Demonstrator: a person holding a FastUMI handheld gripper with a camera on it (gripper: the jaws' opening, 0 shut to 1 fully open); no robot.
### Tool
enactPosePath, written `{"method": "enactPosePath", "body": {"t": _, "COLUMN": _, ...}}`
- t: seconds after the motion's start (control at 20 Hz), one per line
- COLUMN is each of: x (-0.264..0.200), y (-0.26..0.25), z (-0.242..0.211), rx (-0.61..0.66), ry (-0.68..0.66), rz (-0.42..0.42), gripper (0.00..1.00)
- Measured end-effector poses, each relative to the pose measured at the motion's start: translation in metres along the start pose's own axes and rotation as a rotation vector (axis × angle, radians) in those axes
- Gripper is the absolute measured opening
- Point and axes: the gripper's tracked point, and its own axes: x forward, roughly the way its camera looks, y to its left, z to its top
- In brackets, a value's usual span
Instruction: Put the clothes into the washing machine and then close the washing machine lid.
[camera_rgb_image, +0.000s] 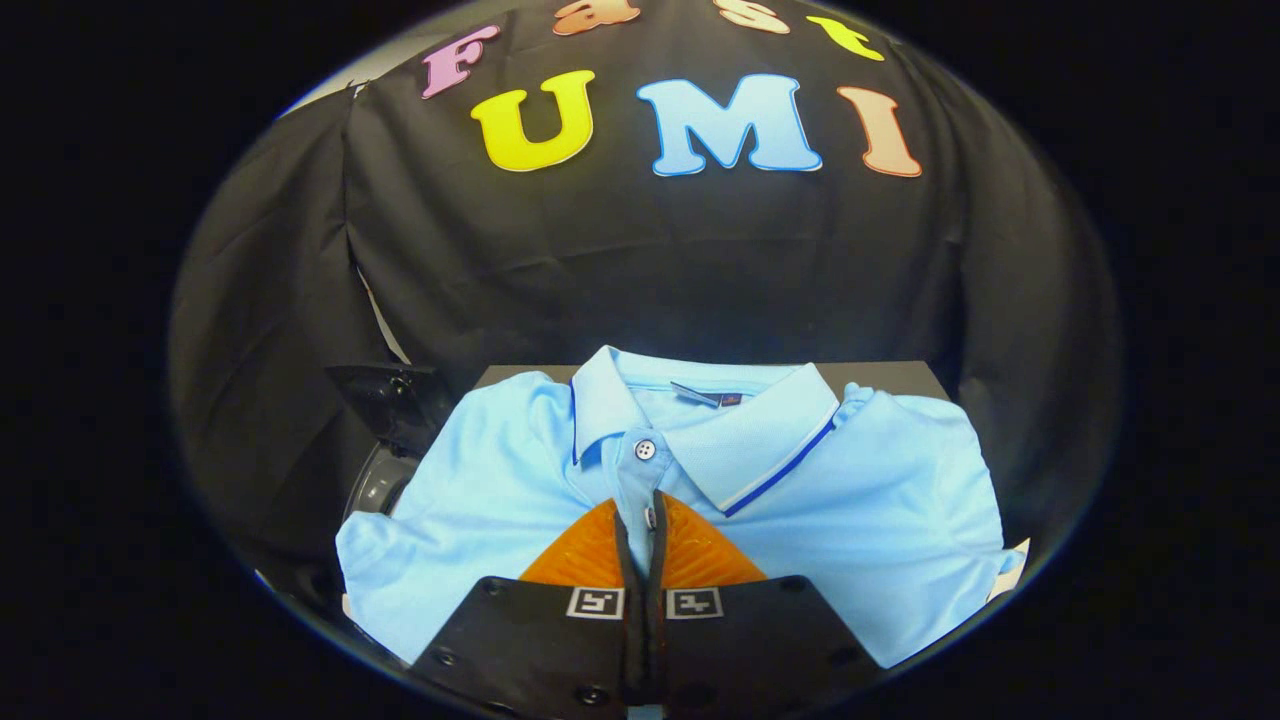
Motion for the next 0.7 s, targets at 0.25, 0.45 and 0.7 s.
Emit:
{"method": "enactPosePath", "body": {"t": 0.25, "x": -0.004, "y": 0.005, "z": 0.007, "rx": 0.052, "ry": -0.050, "rz": 0.056, "gripper": 0.01}}
{"method": "enactPosePath", "body": {"t": 0.45, "x": -0.018, "y": 0.020, "z": 0.021, "rx": 0.110, "ry": -0.112, "rz": 0.104, "gripper": 0.01}}
{"method": "enactPosePath", "body": {"t": 0.7, "x": -0.037, "y": 0.049, "z": 0.039, "rx": 0.115, "ry": -0.168, "rz": 0.142, "gripper": 0.01}}
